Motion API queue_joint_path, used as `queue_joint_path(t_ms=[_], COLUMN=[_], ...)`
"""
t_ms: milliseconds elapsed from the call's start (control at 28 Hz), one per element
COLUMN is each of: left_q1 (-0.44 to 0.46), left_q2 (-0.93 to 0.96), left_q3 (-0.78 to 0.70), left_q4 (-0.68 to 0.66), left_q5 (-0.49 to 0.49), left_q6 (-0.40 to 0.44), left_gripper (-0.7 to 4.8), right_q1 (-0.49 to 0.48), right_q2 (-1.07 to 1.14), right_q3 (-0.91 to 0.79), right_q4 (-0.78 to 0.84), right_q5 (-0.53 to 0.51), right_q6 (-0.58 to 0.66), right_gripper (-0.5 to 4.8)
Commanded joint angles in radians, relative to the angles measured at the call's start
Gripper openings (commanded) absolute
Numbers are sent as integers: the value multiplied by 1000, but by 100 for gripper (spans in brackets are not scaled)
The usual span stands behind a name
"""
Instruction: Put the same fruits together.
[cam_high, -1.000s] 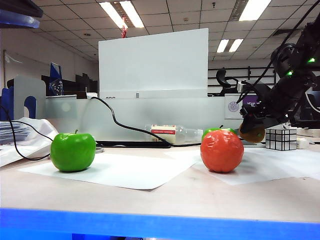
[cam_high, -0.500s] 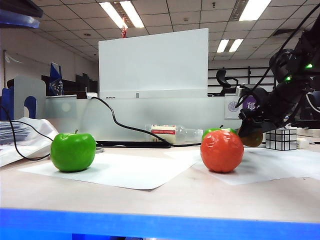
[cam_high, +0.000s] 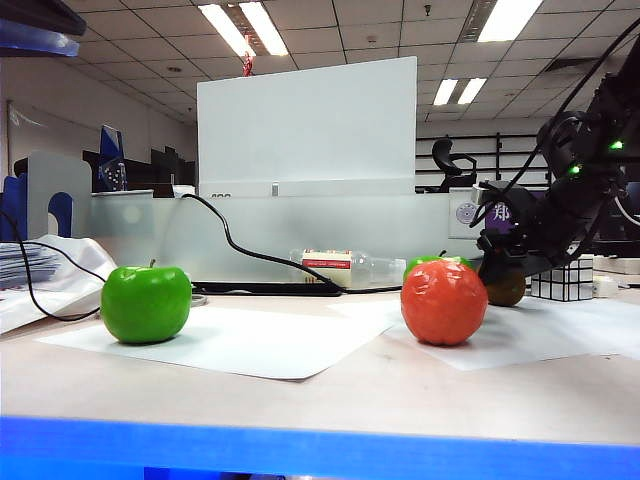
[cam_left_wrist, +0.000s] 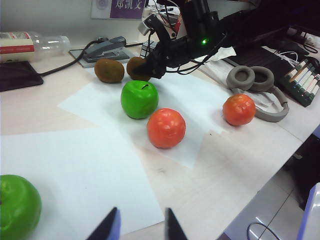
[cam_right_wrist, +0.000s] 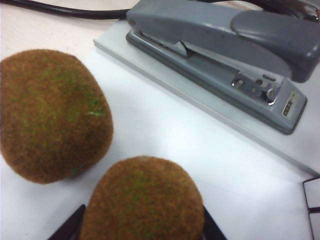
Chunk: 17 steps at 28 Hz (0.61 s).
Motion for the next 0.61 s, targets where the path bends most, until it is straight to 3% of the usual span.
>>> queue_joint_path(t_ms=[36,286,321,428,536,607], left_q1=[0,0,0,0,0,0], left_q2=[-1,-1,-1,-1,-1,-1], left_q3=[6,6,6,6,6,6], left_q4=[13,13,13,13,13,13], left_q5=[1,1,1,1,1,-3], left_q6=[3,4,4,4,6,11], left_gripper=[125,125,125,125,125,125], right_q1=[2,2,2,2,2,2], right_q2=[-3,-3,-3,-3,-3,-3], right_q3=[5,5,5,5,5,5], right_q4=[9,18,26,37,37,39], right_q5=[-4,-3,-3,-2,-1,0], right_q6=[-3,-3,-3,-2,-2,-2], right_gripper=[-5,6,46,230,251,375])
